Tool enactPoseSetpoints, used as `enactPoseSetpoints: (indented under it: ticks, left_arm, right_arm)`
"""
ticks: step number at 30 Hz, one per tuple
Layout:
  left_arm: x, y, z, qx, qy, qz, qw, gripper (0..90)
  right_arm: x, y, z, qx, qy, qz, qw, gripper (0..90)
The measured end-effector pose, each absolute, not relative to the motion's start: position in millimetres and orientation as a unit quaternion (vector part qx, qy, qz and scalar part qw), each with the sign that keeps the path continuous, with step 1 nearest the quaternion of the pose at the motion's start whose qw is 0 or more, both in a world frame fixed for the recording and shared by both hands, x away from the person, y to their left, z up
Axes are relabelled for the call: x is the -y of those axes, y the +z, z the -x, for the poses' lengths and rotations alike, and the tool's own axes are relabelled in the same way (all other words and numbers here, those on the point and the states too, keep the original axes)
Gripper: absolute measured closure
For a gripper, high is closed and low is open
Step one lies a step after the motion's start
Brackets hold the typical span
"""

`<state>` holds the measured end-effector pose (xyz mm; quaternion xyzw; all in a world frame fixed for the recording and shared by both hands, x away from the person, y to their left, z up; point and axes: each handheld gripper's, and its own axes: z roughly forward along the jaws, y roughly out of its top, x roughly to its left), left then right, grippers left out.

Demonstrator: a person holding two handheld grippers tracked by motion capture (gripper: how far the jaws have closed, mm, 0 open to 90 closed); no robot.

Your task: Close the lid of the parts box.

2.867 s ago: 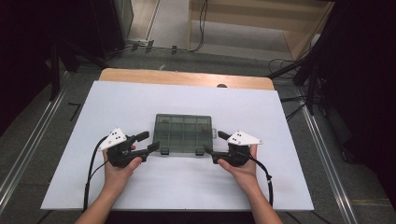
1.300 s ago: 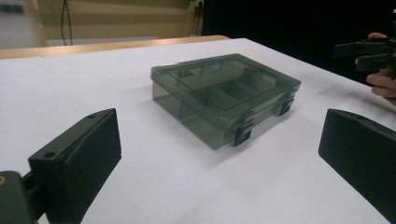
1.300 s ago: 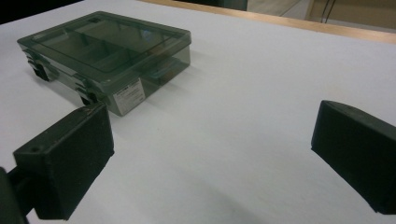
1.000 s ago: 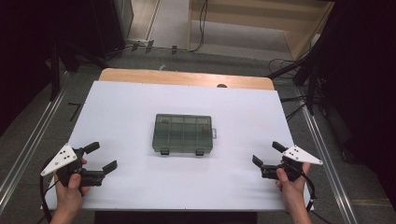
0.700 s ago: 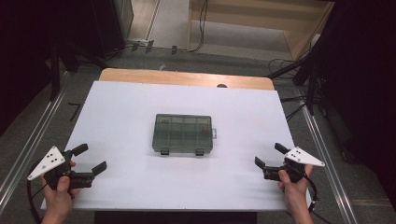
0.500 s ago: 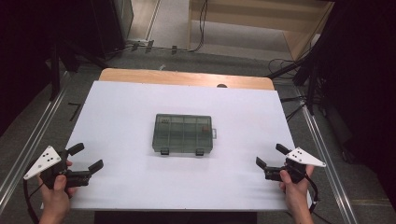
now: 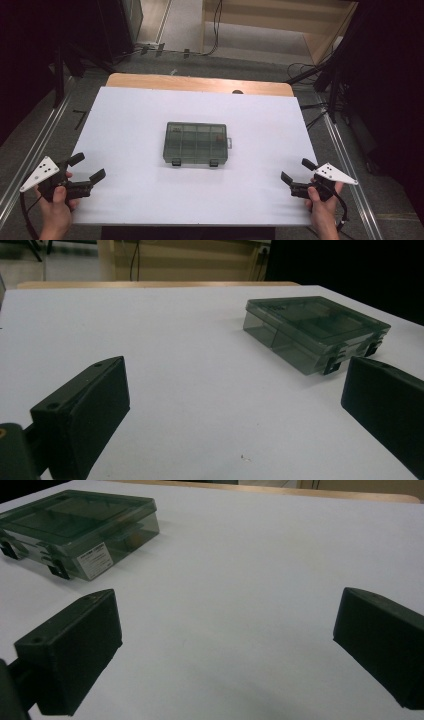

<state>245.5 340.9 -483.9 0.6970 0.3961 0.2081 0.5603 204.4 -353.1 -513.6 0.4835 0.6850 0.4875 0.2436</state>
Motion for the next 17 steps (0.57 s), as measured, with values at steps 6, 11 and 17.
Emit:
enactPoseSetpoints:
  ticks: [6,11,17]
  left_arm:
    - [-344.4,-484.7,-245.6,-0.404,0.205,-0.689,0.565,0.0]
    - [-341.8,-485.4,-246.6,-0.402,0.206,-0.695,0.559,0.0]
    - [-340.1,-484.5,-246.2,-0.412,0.222,-0.693,0.549,0.0]
  right_arm:
    - [352.1,-515.5,-207.2,-0.687,0.483,-0.487,0.238,0.0]
    - [353.0,-515.8,-208.2,-0.688,0.483,-0.488,0.235,0.0]
    - [352.5,-516.6,-210.9,-0.690,0.478,-0.494,0.227,0.0]
